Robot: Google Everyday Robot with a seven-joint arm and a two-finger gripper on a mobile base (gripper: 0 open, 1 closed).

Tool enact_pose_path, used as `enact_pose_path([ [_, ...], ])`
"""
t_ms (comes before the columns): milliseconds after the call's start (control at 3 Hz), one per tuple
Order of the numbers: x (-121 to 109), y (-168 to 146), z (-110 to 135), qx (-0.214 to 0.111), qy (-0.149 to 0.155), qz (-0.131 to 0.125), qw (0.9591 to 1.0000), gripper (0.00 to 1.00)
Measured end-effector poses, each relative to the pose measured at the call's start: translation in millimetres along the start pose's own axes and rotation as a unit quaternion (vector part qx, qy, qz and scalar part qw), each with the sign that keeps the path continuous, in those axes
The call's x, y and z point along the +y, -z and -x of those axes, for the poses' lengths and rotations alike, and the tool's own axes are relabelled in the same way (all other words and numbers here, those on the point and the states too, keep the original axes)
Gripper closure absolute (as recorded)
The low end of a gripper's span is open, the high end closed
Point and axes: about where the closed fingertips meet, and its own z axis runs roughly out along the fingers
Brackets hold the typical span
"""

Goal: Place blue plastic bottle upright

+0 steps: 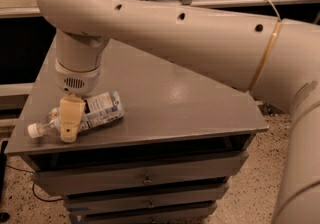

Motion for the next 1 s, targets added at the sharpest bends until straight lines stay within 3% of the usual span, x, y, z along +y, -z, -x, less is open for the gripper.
enact_pose_path([
  [667,-12,5,-4,0.021,-0.017,-0.028,0.9992,0.64],
  [1000,-39,26,-16,-0.001,-0.042,-0.058,0.9975,0.87],
])
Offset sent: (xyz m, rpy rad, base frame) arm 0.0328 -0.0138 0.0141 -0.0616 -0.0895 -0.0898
